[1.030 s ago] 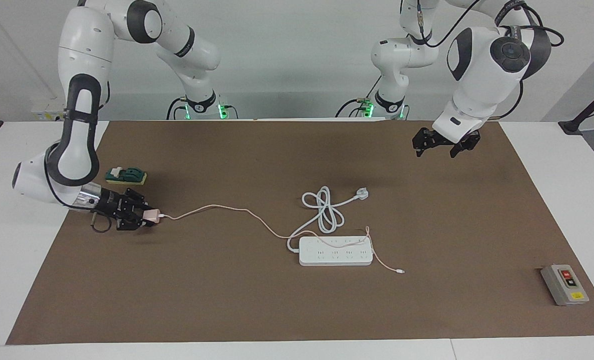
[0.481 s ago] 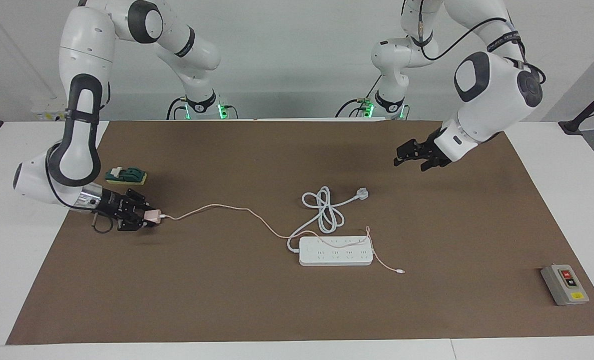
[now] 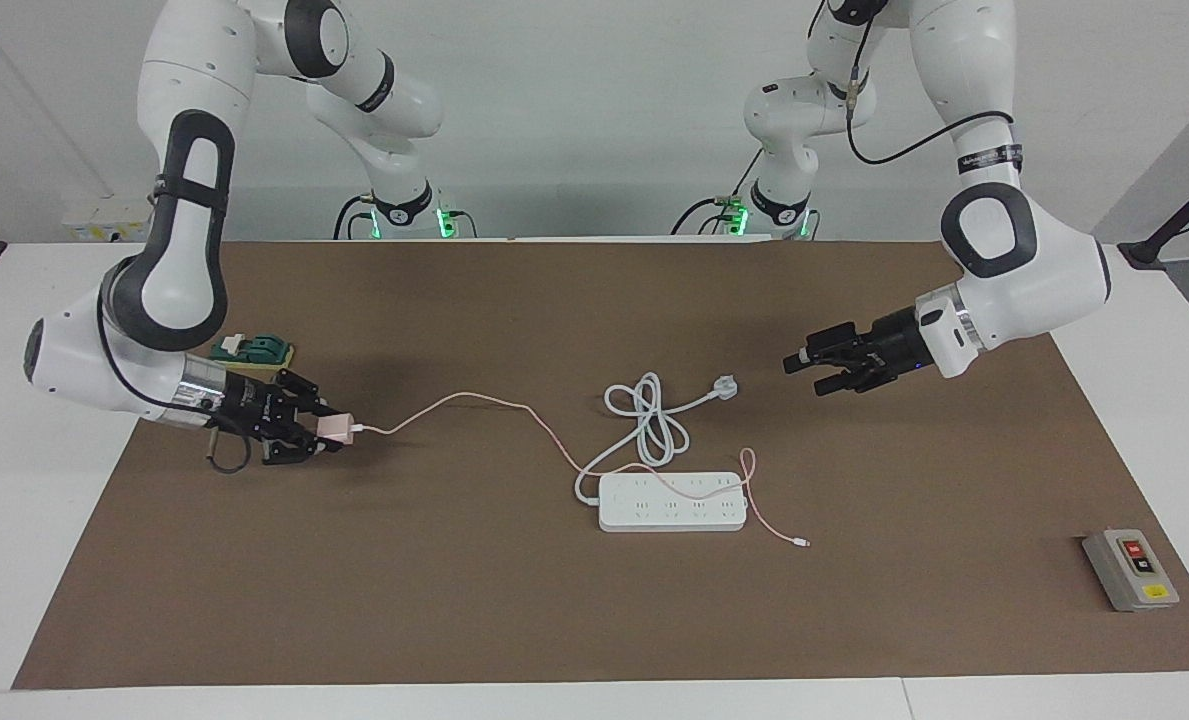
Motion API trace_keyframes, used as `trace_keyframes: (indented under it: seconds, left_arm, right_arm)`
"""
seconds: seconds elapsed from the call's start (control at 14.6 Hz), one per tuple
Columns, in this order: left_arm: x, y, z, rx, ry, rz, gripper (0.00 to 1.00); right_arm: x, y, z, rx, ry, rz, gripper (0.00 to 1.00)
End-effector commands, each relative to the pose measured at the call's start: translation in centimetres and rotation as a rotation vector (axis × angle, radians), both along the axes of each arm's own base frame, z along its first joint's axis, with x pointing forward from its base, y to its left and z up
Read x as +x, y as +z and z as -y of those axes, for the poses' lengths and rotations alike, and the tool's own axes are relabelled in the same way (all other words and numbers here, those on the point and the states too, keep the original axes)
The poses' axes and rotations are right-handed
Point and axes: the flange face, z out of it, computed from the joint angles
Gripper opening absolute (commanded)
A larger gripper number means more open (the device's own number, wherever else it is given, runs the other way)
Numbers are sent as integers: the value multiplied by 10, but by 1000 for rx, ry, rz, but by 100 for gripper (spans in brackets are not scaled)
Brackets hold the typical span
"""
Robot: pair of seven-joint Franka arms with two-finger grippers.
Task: Plug charger into power strip
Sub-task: 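Lift the charger with the right gripper while the left gripper reaches over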
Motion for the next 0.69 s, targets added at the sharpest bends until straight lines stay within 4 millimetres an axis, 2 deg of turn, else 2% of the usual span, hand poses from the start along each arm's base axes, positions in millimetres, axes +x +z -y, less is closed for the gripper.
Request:
trace_keyframes:
  seconds: [0.0,0.14,0.27,0.34,0.41,0.48,0.62]
  left_arm:
    - [14,-33,8,-149,33,32,100]
    - [19,-49,26,-285,35,40,100]
    - [26,-45,42,-339,-18,171,100]
    - [27,-48,51,-357,-43,212,100]
    - [31,-43,55,-380,-37,226,100]
    - [35,-47,62,-424,-40,214,100]
    - [33,-47,85,-463,-43,205,100]
  right_arm:
    - [3,41,-50,6,-10,-5,0]
    - [10,59,-87,18,-25,-14,0]
    - [13,71,-125,22,-2,-6,0]
    - [14,75,-146,34,-5,-9,0]
    - [16,82,-162,38,-23,-4,0]
    - [18,86,-179,33,-44,0,0]
    - [17,87,-214,27,-40,14,0]
